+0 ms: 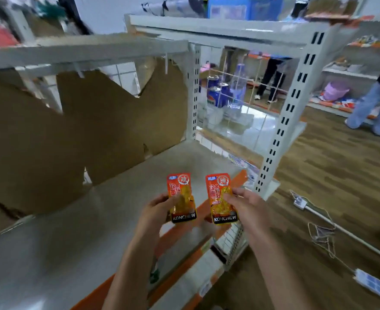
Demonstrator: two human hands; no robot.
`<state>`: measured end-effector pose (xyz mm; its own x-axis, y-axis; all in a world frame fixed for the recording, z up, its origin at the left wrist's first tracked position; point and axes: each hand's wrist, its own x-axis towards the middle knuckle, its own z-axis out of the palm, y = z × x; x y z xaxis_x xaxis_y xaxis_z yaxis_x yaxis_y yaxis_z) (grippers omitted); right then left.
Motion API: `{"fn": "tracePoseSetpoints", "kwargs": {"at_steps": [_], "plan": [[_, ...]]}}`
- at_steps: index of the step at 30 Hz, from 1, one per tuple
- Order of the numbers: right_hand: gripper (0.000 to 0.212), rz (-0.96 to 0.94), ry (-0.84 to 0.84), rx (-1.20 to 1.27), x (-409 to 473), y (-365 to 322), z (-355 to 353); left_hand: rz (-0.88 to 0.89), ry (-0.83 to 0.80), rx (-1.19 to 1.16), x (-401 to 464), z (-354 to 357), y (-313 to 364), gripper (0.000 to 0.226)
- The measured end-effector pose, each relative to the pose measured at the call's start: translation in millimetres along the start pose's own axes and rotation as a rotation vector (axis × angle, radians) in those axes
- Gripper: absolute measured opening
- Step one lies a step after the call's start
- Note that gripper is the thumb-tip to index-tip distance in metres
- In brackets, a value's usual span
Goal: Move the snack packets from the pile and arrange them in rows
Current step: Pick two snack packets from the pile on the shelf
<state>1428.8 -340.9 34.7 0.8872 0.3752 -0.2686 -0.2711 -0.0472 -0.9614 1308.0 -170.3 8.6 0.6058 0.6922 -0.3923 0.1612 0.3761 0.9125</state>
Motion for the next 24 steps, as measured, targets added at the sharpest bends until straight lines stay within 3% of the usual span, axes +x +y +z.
{"fn": "tracePoseSetpoints", "kwargs": {"at_steps": [3, 7, 11, 16, 24], "plan": [[0.023, -0.003, -0.054, -0.054, 48, -14, 5, 0.017, 0.104, -0.039, 25, 20, 4, 0.017], [0.027, 0.002, -0.108, -0.147, 102, -18, 16, 0.016, 0.219, -0.083, 55, 32, 6, 0.005], [0.03, 0.04, -0.142, -0.206, 143, -18, 29, -0.006, 0.296, -0.09, 88, 34, 8, 0.009], [0.029, 0.019, -0.177, -0.258, 184, -24, 53, -0.011, 0.338, 0.051, 137, 27, 9, 0.004], [0.018, 0.053, -0.185, -0.247, 238, -23, 103, 0.026, 0.387, 0.275, 173, 30, 28, 0.015]]}}
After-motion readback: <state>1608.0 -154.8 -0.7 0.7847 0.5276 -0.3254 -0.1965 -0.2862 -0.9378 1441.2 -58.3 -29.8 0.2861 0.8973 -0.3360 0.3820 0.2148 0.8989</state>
